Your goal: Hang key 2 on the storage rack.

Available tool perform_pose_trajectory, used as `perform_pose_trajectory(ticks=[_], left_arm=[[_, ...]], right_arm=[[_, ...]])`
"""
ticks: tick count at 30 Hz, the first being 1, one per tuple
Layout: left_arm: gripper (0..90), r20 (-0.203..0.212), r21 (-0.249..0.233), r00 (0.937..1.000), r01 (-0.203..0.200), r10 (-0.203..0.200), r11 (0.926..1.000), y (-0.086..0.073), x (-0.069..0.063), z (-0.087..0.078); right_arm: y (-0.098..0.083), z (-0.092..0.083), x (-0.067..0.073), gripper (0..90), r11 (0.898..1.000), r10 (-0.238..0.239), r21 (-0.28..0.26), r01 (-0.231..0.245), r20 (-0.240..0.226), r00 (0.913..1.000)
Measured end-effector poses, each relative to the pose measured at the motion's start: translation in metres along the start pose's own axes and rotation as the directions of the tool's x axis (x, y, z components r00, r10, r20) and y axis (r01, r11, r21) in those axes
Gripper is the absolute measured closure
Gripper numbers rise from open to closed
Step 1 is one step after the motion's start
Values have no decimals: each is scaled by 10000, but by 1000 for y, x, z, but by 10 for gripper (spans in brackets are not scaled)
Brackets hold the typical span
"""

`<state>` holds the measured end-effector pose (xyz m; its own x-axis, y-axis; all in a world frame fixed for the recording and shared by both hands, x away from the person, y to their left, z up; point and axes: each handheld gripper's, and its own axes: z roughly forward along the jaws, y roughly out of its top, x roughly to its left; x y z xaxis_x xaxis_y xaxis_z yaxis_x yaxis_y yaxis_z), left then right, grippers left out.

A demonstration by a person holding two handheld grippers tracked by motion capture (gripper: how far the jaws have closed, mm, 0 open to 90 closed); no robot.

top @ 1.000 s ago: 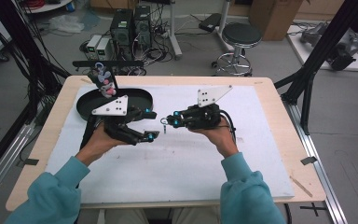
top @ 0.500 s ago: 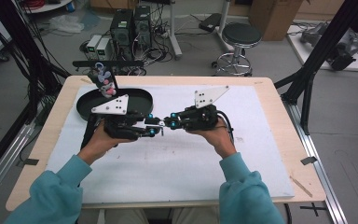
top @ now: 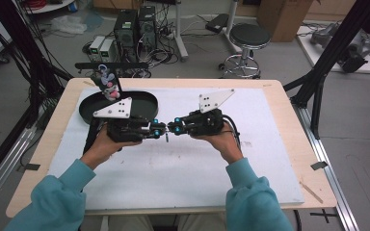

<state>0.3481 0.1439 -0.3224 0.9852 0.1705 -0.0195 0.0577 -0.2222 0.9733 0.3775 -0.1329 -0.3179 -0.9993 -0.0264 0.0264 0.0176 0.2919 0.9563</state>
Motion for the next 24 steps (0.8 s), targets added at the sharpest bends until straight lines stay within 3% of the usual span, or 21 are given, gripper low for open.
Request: perform_pose_trajectory(ticks=[24], left_arm=[[880, -11, 23, 10000, 54, -54, 10000, 1, -1, -2]], right_arm=[[0, 1, 1, 877, 10000, -29, -19, 29, -173, 9998]])
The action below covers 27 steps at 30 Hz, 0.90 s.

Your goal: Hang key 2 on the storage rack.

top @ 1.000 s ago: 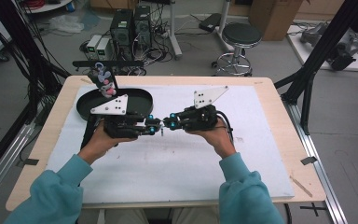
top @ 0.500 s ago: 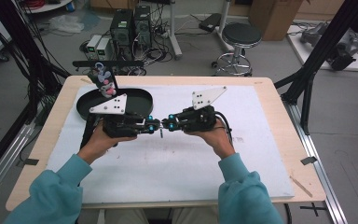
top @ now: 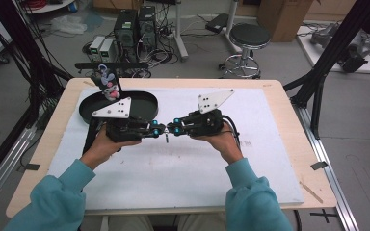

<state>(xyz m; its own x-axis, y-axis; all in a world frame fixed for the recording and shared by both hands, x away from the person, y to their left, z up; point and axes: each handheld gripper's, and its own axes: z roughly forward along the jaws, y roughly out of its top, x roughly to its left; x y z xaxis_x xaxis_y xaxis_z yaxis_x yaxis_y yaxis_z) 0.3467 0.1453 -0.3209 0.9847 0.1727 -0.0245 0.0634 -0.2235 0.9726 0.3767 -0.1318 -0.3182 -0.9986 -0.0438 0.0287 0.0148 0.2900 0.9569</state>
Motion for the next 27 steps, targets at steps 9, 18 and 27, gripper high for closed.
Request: perform_pose_trajectory(ticks=[9, 18, 27], left_arm=[[883, -515, 177, 9982, -309, 317, 9994, 1, -3, -1], [882, -1214, 393, 9916, -393, 438, 9985, 3, 3, -20], [882, -2443, 881, 9689, -195, 405, 9959, 13, 25, -52]], right_arm=[[-3, 1, 0, 319, 9994, 352, 16, -356, 1021, 9941], [-12, -17, 11, 6, 9993, 351, 55, -381, 2799, 9594], [-41, -56, 29, 6, 9966, 775, -598, -575, 4246, 9020]])
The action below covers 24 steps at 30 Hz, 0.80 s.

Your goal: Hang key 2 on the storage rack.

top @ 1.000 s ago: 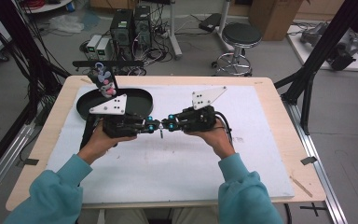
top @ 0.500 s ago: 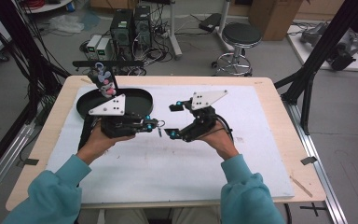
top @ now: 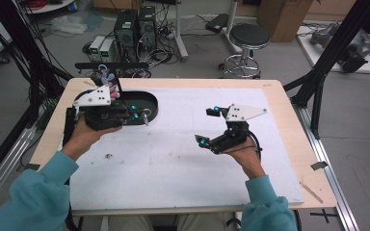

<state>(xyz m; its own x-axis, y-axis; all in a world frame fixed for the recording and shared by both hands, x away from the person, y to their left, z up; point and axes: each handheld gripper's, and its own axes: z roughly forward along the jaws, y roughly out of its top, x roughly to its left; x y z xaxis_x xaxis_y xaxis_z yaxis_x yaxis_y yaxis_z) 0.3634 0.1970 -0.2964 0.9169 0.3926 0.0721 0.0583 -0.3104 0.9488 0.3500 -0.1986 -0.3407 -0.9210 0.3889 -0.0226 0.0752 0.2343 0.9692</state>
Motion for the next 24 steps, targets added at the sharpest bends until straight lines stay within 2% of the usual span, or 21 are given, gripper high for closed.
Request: perform_pose_trajectory(ticks=[4, 7, 9, 15, 18, 21, 24], left_arm=[[882, -434, 344, 9990, 53, -38, 9994, 5, 17, -9], [882, -743, 558, 9972, 85, -43, 9984, 9, 29, -13], [882, -927, 737, 9957, 80, -11, 9973, 11, 37, -14], [882, -1424, 1153, 9898, 268, -102, 9930, 16, 59, -16], [882, -1671, 1311, 9858, 420, -197, 9905, 18, 70, -18], [882, -1838, 1544, 9827, 514, -225, 9867, 19, 79, -18], [882, -2002, 1773, 9795, 589, -226, 9824, 21, 88, -17]], right_arm=[[-18, -17, 1, 6, 9998, 152, -149, -141, 745, 9971], [-32, -30, 2, 6, 9985, 366, -447, -312, 1271, 9912], [-41, -38, 2, 6, 9972, 480, -652, -379, 1620, 9856], [-64, -55, 3, 6, 9955, 730, -759, -560, 2444, 9669], [-73, -61, 3, 6, 9940, 797, -934, -564, 2682, 9601], [-82, -66, 5, 6, 9926, 729, -1156, -380, 3152, 9462], [-89, -71, 6, 6, 9891, 824, -1433, -353, 3380, 9375]])
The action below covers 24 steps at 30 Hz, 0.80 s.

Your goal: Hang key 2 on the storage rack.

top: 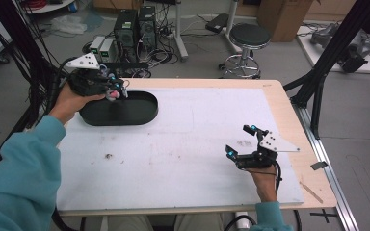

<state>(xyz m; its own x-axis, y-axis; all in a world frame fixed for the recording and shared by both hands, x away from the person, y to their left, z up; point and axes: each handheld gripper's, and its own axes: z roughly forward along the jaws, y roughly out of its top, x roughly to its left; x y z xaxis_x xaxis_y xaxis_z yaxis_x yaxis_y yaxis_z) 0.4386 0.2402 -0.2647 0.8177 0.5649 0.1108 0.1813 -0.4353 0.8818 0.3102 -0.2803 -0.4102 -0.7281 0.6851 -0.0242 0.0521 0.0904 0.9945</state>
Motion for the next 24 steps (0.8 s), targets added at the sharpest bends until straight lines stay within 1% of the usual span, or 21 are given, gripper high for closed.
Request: perform_pose_trajectory(ticks=[1, 4, 5, 6, 7, 9, 10, 11, 12, 13, 14, 15, 17, 19, 22, 23, 24], left_arm=[[882, -12, 21, 10000, 23, -23, 10000, 1, 2, 1], [882, -163, 224, 9998, 99, -95, 9997, 1, 10, 3], [882, -291, 333, 9995, 111, -102, 9994, 1, 12, 4], [882, -278, 400, 9995, 161, -150, 9991, 1, 14, 5], [882, -369, 498, 9992, 167, -149, 9986, 1, 17, 5], [882, -454, 568, 9987, 249, -223, 9981, 0, 21, 7], [882, -594, 637, 9979, 283, -245, 9976, 1, 23, 9], [882, -611, 692, 9978, 315, -273, 9971, 1, 25, 9], [882, -668, 838, 9975, 266, -211, 9961, 2, 27, 10], [882, -794, 919, 9966, 284, -211, 9954, 2, 28, 11], [882, -785, 922, 9966, 327, -254, 9952, 2, 30, 13], [882, -855, 1025, 9961, 287, -200, 9943, 3, 31, 14], [882, -955, 1103, 9952, 306, -201, 9934, 3, 32, 16], [882, -1104, 1252, 9938, 297, -158, 9917, 3, 32, 19], [882, -1256, 1461, 9920, 319, -134, 9888, 4, 35, 21], [882, -1292, 1475, 9915, 331, -139, 9885, 4, 36, 22], [882, -1366, 1467, 9905, 354, -152, 9885, 4, 36, 22]], right_arm=[[-2, -2, -1, 6, 9999, 0, -132, 1, 76, 10000], [-7, -7, -1, 6, 9996, 145, -254, -140, 210, 9997], [-9, -9, -2, 6, 9995, 54, -311, -45, 285, 9996], [-11, -10, -2, 6, 9995, 99, -302, -89, 330, 9994], [-13, -11, -3, 6, 9993, 17, -373, -2, 392, 9992], [-17, -13, -3, 6, 9992, 48, -396, -29, 465, 9989], [-19, -14, -3, 6, 9991, 47, -434, -23, 552, 9985], [-22, -15, -3, 6, 9987, 65, -502, -37, 564, 9984], [-24, -15, -3, 6, 9985, 135, -528, -109, 479, 9988], [-26, -15, -3, 6, 9987, 156, -484, -132, 496, 9986], [-27, -15, -4, 6, 9991, 88, -421, -64, 574, 9983], [-29, -15, -4, 6, 9991, 41, -413, -17, 583, 9983], [-32, -15, -4, 6, 9991, 55, -414, -30, 621, 9981], [-33, -15, -4, 6, 9993, 58, -373, -36, 565, 9984], [-35, -15, -3, 6, 9987, 40, -511, -9, 593, 9982], [-35, -15, -2, 6, 9993, 28, -386, -5, 609, 9981], [-36, -15, -3, 6, 9988, -141, -450, 171, 665, 9977]])
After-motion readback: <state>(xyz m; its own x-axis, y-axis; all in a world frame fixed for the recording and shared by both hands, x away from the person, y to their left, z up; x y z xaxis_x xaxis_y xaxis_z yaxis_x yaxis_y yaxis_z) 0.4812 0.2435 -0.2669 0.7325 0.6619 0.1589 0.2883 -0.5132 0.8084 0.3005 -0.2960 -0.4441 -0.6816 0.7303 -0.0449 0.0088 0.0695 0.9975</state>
